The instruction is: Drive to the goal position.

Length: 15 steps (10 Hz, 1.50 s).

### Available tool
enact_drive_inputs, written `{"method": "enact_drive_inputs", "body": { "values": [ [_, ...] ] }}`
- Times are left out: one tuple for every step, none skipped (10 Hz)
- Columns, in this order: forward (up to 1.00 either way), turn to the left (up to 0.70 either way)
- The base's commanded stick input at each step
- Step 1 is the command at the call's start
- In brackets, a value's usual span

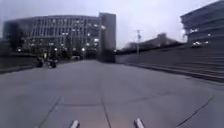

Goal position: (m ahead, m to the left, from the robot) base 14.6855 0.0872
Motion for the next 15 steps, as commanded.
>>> {"method": "enact_drive_inputs", "body": {
  "values": [
    [1.0,-0.4],
    [1.0,-0.4],
    [1.0,-0.4],
    [1.0,-0.4],
    [1.0,-0.04],
    [1.0,0.0],
    [1.0,0.0],
    [1.0,0.0],
    [0.8,0.0],
    [0.07,0.0],
    [0.0,0.0],
    [0.0,0.0],
    [0.0,0.0],
    [0.0,0.0],
    [0.0,0.0]
  ]
}}
